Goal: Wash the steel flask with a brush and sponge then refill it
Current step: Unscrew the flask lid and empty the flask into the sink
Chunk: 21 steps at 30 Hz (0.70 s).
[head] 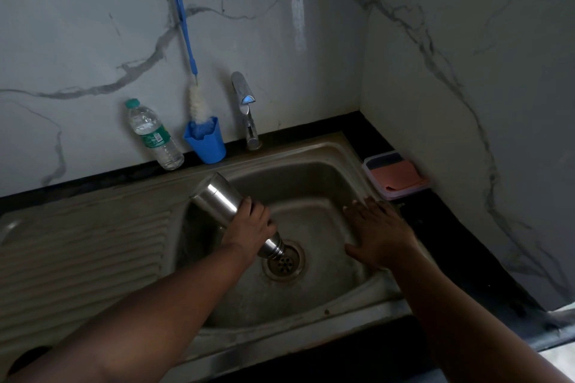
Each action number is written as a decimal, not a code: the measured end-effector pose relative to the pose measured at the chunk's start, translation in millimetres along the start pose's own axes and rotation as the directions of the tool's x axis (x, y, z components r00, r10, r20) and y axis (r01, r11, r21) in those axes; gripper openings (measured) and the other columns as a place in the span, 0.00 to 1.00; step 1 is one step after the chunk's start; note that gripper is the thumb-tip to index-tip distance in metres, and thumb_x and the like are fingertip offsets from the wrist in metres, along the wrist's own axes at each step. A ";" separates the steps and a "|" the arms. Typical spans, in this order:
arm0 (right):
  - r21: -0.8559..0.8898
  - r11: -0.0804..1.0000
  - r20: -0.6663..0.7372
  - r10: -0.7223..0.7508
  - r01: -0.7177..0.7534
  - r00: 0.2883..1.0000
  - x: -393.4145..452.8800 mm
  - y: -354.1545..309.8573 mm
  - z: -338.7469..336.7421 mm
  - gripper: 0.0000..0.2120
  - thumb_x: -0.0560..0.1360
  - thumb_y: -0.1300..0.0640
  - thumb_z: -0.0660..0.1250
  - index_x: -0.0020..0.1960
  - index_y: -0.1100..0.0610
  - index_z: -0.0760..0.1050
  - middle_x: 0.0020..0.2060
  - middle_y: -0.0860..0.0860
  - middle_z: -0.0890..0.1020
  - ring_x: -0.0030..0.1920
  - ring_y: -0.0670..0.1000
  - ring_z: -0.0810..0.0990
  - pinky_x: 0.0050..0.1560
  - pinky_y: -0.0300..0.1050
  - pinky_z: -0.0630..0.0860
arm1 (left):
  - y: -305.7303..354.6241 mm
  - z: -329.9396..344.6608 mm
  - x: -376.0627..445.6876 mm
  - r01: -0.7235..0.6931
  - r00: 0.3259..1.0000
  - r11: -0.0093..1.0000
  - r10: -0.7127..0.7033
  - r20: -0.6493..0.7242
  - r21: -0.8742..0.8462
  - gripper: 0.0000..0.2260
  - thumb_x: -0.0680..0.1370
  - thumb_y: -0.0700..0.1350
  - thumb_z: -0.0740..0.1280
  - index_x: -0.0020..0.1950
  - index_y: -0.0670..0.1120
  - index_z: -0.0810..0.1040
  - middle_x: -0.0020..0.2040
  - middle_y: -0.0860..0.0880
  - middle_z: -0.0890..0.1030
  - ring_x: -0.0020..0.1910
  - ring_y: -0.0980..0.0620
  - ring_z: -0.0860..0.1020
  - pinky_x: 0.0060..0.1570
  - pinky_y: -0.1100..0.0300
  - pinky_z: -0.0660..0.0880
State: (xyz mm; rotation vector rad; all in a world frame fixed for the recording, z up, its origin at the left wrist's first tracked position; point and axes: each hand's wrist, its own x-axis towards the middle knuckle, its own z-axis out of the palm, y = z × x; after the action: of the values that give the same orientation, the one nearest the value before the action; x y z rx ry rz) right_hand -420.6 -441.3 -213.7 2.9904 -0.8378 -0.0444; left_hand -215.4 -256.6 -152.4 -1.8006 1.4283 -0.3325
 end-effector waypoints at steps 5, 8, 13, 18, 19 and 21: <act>0.002 1.000 0.015 -0.004 0.003 1.000 1.5 -0.7 -0.1 0.43 0.68 0.30 0.51 0.78 0.48 0.48 0.77 0.50 0.56 0.77 0.52 0.50 0.75 0.51 0.46 | -1.7 -6.7 -3.4 0.078 0.997 0.993 -0.078 -0.001 -0.093 0.23 0.77 0.47 0.66 0.71 0.49 0.65 0.68 0.40 0.66 0.68 0.37 0.64 0.71 0.40 0.54; 0.001 1.000 0.013 -0.008 0.008 1.000 1.1 -0.4 -0.9 0.42 0.69 0.31 0.53 0.78 0.48 0.48 0.77 0.50 0.56 0.77 0.52 0.50 0.75 0.51 0.45 | -3.0 -15.2 -6.4 0.103 0.994 0.989 -0.106 -0.014 -0.110 0.25 0.76 0.47 0.67 0.72 0.48 0.64 0.69 0.40 0.65 0.68 0.37 0.63 0.71 0.40 0.54; -0.009 1.000 0.012 -0.006 0.006 1.000 0.5 -1.2 -1.9 0.42 0.70 0.31 0.53 0.78 0.49 0.48 0.77 0.50 0.56 0.77 0.52 0.51 0.74 0.51 0.45 | 2.5 -12.7 -12.6 -0.033 0.997 0.988 0.043 -0.058 0.150 0.24 0.80 0.47 0.60 0.75 0.44 0.60 0.71 0.37 0.63 0.71 0.36 0.61 0.73 0.39 0.52; -0.032 0.999 0.001 -0.007 0.007 1.000 1.3 -0.2 0.6 0.42 0.69 0.30 0.53 0.78 0.49 0.51 0.77 0.50 0.59 0.77 0.53 0.54 0.74 0.51 0.46 | 14.9 -10.5 -19.4 -0.082 0.992 0.960 0.104 -0.066 0.269 0.25 0.81 0.47 0.60 0.76 0.43 0.60 0.70 0.38 0.65 0.71 0.38 0.63 0.73 0.40 0.53; -0.037 0.999 -0.003 -0.006 0.006 1.000 1.2 0.0 1.5 0.42 0.69 0.31 0.53 0.78 0.49 0.52 0.76 0.50 0.59 0.76 0.53 0.54 0.74 0.51 0.47 | 15.8 -10.4 -20.0 -0.080 0.992 0.961 0.102 -0.072 0.266 0.25 0.80 0.48 0.61 0.76 0.43 0.60 0.70 0.38 0.65 0.71 0.38 0.63 0.73 0.40 0.54; -0.051 0.999 -0.008 -0.009 0.009 1.000 1.0 -0.4 1.4 0.42 0.69 0.31 0.54 0.77 0.49 0.53 0.76 0.51 0.61 0.76 0.54 0.56 0.73 0.51 0.47 | 14.2 -10.4 -22.1 -0.077 0.992 0.965 0.098 -0.075 0.250 0.26 0.80 0.48 0.61 0.76 0.43 0.59 0.71 0.38 0.64 0.71 0.38 0.62 0.73 0.40 0.53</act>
State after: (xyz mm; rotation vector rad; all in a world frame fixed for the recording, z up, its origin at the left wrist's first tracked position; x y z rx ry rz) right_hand -419.6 -441.6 -215.2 2.9447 -0.8101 -0.0530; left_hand -239.2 -241.6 -150.0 -1.5338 1.4525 -0.5241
